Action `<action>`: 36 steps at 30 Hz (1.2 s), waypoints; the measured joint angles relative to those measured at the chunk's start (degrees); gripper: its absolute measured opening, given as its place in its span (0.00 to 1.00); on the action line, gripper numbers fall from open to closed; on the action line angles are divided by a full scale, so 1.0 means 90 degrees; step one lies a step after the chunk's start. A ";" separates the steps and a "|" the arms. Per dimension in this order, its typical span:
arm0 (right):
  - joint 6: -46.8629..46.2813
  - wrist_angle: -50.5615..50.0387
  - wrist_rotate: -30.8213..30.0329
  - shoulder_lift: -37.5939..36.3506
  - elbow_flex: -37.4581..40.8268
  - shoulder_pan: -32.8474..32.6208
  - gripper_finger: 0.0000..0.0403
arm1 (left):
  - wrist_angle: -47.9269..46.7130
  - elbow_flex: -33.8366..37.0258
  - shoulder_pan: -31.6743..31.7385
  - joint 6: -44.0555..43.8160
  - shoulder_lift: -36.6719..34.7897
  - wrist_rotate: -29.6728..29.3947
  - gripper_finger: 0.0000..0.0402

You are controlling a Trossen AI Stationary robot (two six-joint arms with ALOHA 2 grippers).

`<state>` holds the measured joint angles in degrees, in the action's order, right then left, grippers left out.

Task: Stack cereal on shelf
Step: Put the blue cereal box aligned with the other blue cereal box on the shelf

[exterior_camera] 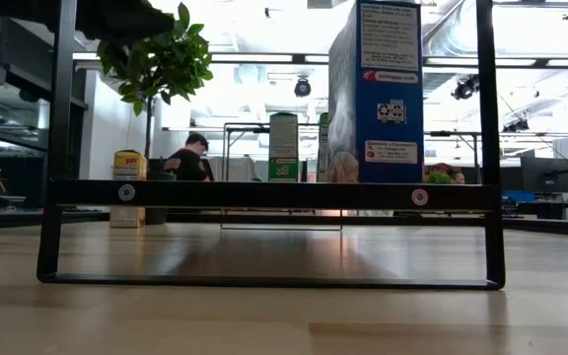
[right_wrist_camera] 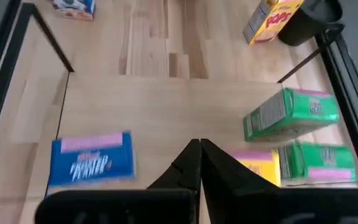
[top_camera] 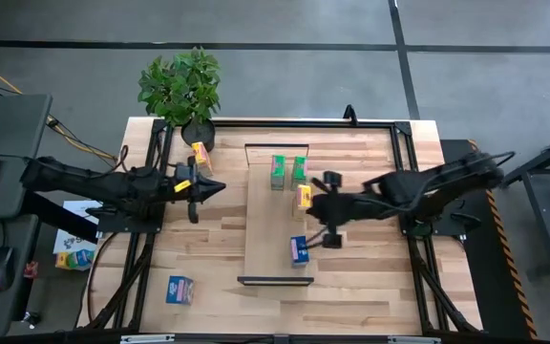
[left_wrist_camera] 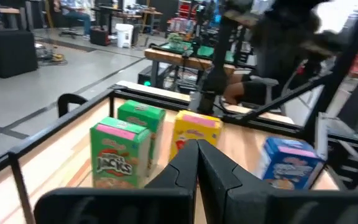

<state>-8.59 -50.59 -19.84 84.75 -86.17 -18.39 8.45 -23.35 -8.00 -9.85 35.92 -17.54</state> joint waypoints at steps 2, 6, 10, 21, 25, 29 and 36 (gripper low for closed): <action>0.0001 0.0538 -0.0125 -0.0561 0.0781 -0.0089 0.00 | -0.0120 0.0000 -0.0160 -0.0010 -0.0144 -0.0004 0.00; -0.0044 0.1912 -0.0296 -0.1869 0.2727 -0.0172 0.00 | -0.0132 0.0014 -0.0492 -0.0005 -0.0203 -0.0327 0.00; 0.0414 0.3842 -0.0501 -0.3128 0.4557 -0.0120 0.00 | -0.0108 0.0015 -0.0632 0.0107 -0.0191 -0.0855 0.00; 0.2281 1.0570 -0.0398 -0.4335 0.7566 0.0277 0.00 | -0.0105 0.0019 -0.0630 -0.0231 -0.0110 -0.0954 0.00; 0.2362 1.0784 -0.0388 -0.4324 0.7711 0.0382 0.00 | -0.0107 0.0019 -0.0630 -0.0231 0.0036 -0.0950 0.00; 0.2343 1.0797 -0.0386 -0.4297 0.7711 0.0476 0.00 | -0.0104 0.0019 -0.0630 -0.0226 0.0092 -0.0950 0.00; 0.2300 1.0771 -0.0385 -0.4296 0.7711 0.0505 0.00 | -0.0091 0.0019 -0.0629 -0.0226 0.0088 -0.0950 0.00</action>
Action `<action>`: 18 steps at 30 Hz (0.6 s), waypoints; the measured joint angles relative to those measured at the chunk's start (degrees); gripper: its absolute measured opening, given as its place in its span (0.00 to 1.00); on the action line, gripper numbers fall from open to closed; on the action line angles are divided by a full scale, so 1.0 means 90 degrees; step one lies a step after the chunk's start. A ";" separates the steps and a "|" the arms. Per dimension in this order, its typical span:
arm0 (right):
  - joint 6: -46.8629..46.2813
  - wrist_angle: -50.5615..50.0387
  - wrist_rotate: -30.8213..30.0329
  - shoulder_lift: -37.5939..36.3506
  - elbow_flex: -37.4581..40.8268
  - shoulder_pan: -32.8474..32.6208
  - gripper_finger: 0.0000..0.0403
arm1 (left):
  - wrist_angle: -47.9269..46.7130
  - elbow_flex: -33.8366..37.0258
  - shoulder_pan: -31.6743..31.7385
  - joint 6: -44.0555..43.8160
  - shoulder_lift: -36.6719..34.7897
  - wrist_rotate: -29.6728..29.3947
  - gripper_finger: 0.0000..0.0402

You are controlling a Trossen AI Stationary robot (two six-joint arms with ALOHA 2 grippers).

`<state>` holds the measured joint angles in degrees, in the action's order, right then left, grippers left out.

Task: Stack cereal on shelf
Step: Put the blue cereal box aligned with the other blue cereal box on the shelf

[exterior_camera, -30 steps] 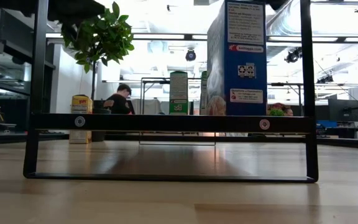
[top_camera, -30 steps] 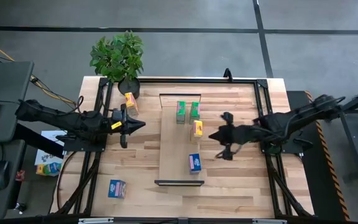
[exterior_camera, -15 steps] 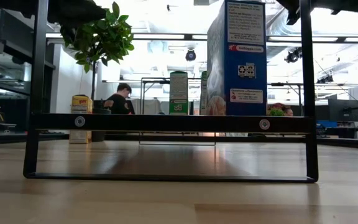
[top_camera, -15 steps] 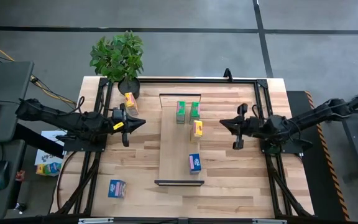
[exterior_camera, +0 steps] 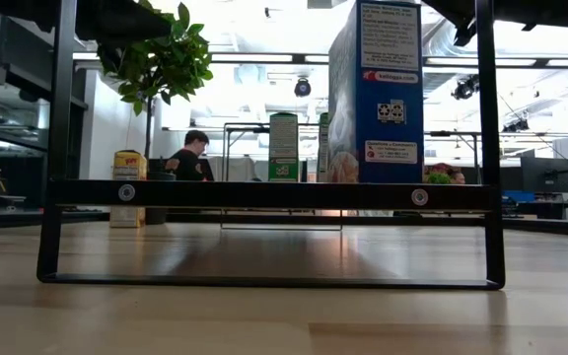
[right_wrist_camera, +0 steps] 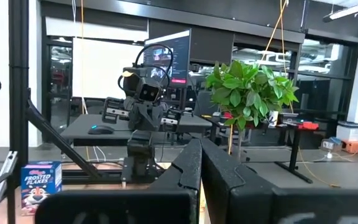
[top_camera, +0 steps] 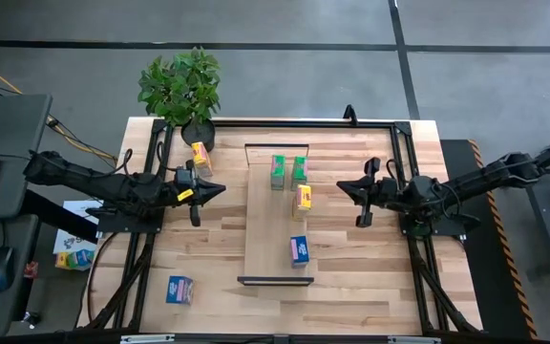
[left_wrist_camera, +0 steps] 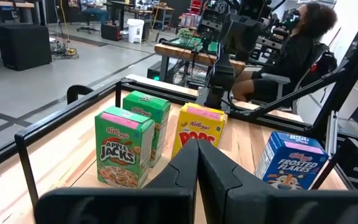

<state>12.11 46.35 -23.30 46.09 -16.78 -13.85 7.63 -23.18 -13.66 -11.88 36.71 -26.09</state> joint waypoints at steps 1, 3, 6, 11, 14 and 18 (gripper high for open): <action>-0.0070 -0.0011 0.0002 0.0000 0.0000 0.0000 0.00 | -0.0007 0.0000 -0.0001 0.0000 0.0000 0.0000 0.00; -0.0199 -0.0017 0.0011 0.0000 0.0000 0.0000 0.00 | -0.0072 0.0000 -0.0001 -0.0004 0.0007 0.0000 0.00; -0.0156 -0.0020 -0.0011 0.0001 0.0000 0.0000 0.00 | -0.0233 0.0000 -0.0001 -0.0008 0.0050 0.0000 0.00; -0.0126 -0.0020 -0.0081 0.0002 -0.0002 0.0000 0.00 | -0.0283 -0.0004 0.0078 -0.0106 0.0056 -0.0015 0.04; -0.0126 -0.0020 -0.0088 0.0002 -0.0002 0.0000 0.00 | -0.0394 -0.0040 0.0160 -0.0163 0.0053 0.0013 0.10; -0.0126 -0.0020 -0.0104 0.0002 -0.0002 0.0000 0.00 | -0.0465 -0.0044 0.0274 -0.0175 0.0056 0.0017 0.22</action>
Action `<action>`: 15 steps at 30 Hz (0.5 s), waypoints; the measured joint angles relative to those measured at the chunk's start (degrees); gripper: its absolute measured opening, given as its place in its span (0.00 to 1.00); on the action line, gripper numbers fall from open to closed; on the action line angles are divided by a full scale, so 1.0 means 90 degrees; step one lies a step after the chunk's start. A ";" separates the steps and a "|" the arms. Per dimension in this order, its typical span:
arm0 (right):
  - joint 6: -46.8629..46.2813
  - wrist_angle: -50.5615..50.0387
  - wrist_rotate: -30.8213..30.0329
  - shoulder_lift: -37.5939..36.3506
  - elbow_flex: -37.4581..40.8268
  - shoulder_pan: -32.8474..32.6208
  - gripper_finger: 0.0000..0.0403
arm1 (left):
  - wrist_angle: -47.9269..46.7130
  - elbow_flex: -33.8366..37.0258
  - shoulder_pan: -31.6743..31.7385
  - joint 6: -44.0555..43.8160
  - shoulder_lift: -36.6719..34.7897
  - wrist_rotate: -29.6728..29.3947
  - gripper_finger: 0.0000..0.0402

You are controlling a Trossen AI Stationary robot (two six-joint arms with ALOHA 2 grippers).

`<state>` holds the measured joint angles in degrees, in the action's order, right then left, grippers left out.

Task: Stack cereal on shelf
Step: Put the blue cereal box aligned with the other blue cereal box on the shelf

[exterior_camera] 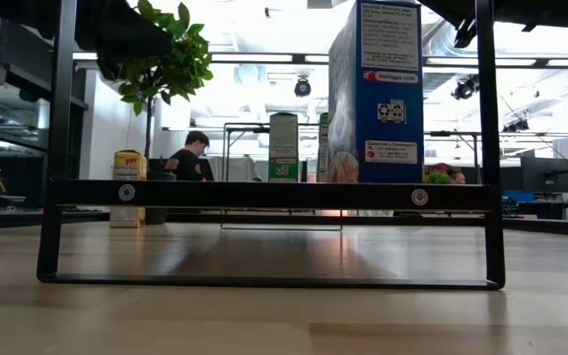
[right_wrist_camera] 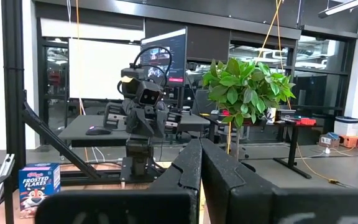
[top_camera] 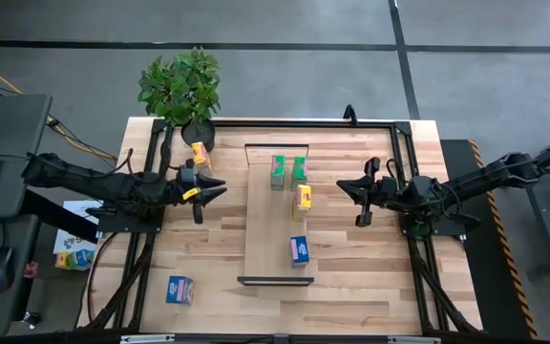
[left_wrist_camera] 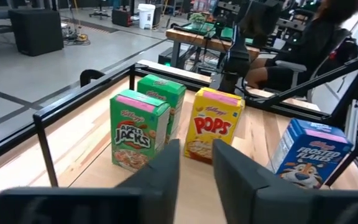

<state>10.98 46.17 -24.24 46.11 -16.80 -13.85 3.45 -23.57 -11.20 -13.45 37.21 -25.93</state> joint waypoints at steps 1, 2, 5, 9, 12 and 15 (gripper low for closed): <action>0.0000 -0.0002 -0.0001 0.0000 0.0000 0.0000 0.00 | -0.0012 0.0000 0.0028 0.0000 0.0000 0.0000 0.25; 0.0000 -0.0002 -0.0001 0.0000 0.0000 0.0000 0.00 | -0.0015 0.0000 0.0058 0.0002 0.0000 0.0002 0.29; 0.0000 -0.0005 -0.0001 0.0000 0.0000 0.0000 0.00 | -0.0035 0.0000 0.0163 0.0005 0.0000 0.0010 0.41; 0.0000 -0.0021 -0.0004 0.0000 -0.0002 0.0000 0.00 | -0.0072 -0.0002 0.0310 0.0007 0.0000 0.0014 0.55; -0.0023 -0.0051 -0.0006 0.0000 -0.0002 0.0000 0.00 | -0.0073 -0.0002 0.0430 0.0007 0.0000 0.0013 0.64; -0.0049 -0.0065 -0.0018 0.0000 -0.0004 0.0000 0.00 | -0.0071 -0.0002 0.0511 0.0009 0.0000 0.0081 0.70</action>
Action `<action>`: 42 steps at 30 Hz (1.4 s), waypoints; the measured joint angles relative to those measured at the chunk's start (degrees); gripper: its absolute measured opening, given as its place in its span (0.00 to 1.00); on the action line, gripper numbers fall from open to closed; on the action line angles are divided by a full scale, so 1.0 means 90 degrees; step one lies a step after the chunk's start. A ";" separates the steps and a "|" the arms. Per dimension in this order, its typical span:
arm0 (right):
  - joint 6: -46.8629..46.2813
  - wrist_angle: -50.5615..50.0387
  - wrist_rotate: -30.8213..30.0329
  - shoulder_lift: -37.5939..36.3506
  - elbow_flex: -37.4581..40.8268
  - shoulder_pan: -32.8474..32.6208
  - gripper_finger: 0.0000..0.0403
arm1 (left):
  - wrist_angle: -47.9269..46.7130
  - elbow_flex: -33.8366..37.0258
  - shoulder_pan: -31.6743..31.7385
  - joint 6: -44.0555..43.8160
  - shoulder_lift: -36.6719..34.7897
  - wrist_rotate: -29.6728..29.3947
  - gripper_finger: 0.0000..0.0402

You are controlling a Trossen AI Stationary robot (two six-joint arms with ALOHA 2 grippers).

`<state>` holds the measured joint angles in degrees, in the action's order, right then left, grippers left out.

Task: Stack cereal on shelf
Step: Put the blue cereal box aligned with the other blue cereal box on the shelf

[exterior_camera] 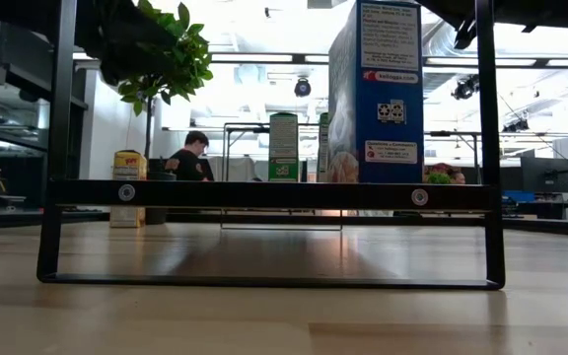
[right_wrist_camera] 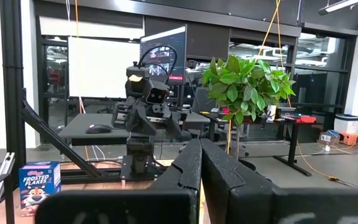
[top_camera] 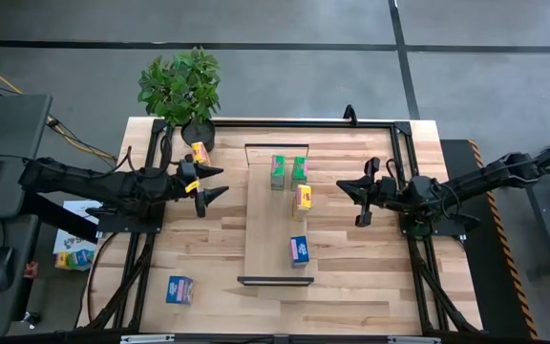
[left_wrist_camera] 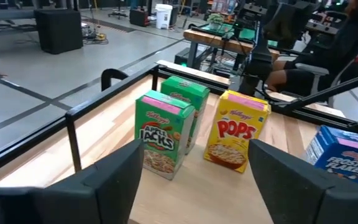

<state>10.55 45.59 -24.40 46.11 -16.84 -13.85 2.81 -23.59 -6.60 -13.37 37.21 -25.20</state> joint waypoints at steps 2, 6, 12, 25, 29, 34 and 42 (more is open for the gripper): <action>0.0000 -0.0017 0.0000 0.0000 0.0000 0.0000 0.00 | 0.0047 0.0000 0.0038 -0.0007 0.0000 0.0161 0.72; 0.0000 -0.0028 0.0000 0.0002 0.0000 0.0000 0.00 | -0.0091 -0.0268 0.0022 -0.0408 0.0035 0.0399 0.72; 0.0000 -0.0032 0.0002 0.0002 0.0000 0.0000 0.00 | -0.2338 -0.1712 -0.0395 -0.1445 0.0637 0.0388 0.72; -0.0019 -0.0082 0.0010 0.0002 0.0000 0.0000 0.00 | -0.8128 -0.4410 -0.2692 -0.6671 0.3139 0.0635 0.72; -0.0014 -0.0093 0.0010 0.0002 0.0000 0.0000 0.00 | -0.8914 -0.4800 -0.3723 -0.8624 0.3639 0.0821 0.72; -0.0004 -0.0107 0.0012 0.0002 0.0000 0.0000 0.00 | -0.9177 -0.4979 -0.4950 -1.0862 0.4189 0.0927 0.72; -0.0002 -0.0110 0.0012 0.0002 0.0000 0.0000 0.00 | -0.9020 -0.4979 -0.6232 -1.3349 0.5006 0.1416 0.72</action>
<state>10.52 44.60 -24.29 46.13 -16.84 -13.85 -78.36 -68.40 -62.69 -133.52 82.27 -12.46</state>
